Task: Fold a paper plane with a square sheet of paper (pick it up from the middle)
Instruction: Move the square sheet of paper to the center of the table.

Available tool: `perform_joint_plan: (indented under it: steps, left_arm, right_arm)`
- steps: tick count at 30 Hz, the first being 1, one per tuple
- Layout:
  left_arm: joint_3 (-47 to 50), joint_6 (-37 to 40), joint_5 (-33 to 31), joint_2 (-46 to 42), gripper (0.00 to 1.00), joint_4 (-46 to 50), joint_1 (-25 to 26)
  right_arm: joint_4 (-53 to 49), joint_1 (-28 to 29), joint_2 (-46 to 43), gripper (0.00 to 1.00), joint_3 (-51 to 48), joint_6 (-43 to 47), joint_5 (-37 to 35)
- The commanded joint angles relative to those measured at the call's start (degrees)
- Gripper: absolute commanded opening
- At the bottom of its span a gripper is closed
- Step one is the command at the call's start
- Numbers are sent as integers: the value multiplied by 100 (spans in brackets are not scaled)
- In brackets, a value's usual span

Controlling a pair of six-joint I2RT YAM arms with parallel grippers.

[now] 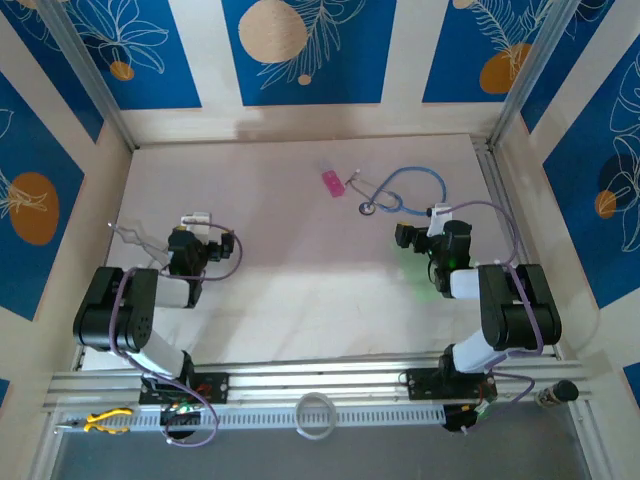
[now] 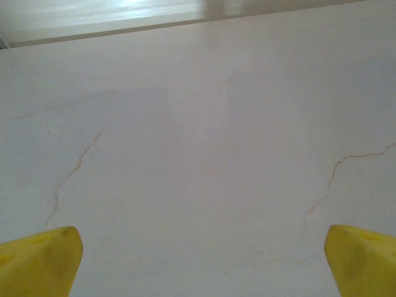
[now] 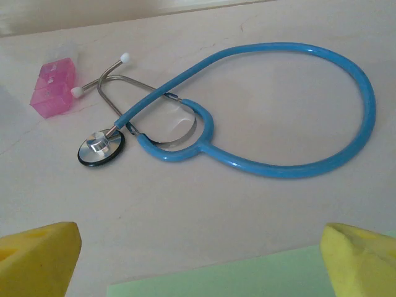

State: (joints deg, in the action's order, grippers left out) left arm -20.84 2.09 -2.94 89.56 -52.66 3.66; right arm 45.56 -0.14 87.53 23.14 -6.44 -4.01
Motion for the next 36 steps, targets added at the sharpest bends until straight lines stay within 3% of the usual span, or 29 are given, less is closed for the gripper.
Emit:
perform_joint_plan:
  steps: [1,36]
  left_arm:
    - [-96,96,158,-12,100,-20,18]
    - [-102,99,162,-8,100,-15,20]
  right_arm:
    - [8,-21,-34,99,100,81,117]
    - [258,155,-98,99,-64,255,-47]
